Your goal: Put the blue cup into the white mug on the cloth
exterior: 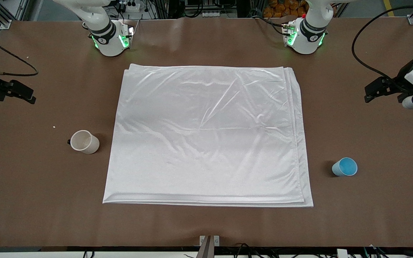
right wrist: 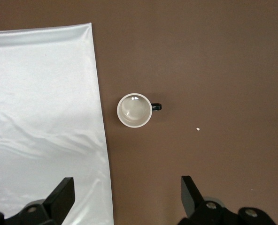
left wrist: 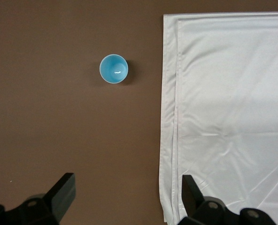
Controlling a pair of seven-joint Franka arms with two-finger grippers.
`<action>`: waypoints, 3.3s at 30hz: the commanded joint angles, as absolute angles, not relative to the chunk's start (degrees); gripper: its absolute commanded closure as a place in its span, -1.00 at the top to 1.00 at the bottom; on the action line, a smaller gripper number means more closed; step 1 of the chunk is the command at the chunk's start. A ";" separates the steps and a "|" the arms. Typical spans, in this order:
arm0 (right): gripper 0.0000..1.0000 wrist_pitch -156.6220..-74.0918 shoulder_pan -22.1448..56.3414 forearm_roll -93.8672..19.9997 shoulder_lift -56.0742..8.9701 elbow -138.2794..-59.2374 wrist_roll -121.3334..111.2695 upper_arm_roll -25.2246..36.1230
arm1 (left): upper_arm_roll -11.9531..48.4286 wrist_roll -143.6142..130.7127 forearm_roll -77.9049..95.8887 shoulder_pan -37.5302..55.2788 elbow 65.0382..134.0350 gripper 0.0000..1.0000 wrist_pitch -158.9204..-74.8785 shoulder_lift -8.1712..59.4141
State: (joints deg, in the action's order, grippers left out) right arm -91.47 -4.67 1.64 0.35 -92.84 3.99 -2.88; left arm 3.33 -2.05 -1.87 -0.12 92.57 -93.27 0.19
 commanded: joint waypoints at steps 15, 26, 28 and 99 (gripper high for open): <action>1.00 -91.49 -6.24 2.11 -0.35 -91.85 5.01 -5.10 | 3.69 -1.93 -2.99 -0.17 92.73 1.00 -93.96 1.40; 1.00 -91.58 -6.06 1.85 -0.35 -92.02 4.92 -5.27 | 3.60 -1.23 -3.43 -0.70 92.20 1.00 -97.64 8.35; 1.00 -91.76 -6.24 1.85 -0.26 -92.46 4.66 -5.19 | 3.52 -0.97 -3.51 -0.88 92.28 1.00 -98.78 9.14; 1.00 -134.38 -13.18 7.12 -19.68 -115.49 -93.07 -4.66 | 2.81 3.96 -7.03 -7.91 86.13 1.00 -131.66 37.53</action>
State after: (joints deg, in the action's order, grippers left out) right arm -133.07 -12.13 4.83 -17.86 -116.17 -90.86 -4.04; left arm 2.51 3.31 -5.46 -6.43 87.54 -131.85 38.78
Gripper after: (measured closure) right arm 0.000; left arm 0.000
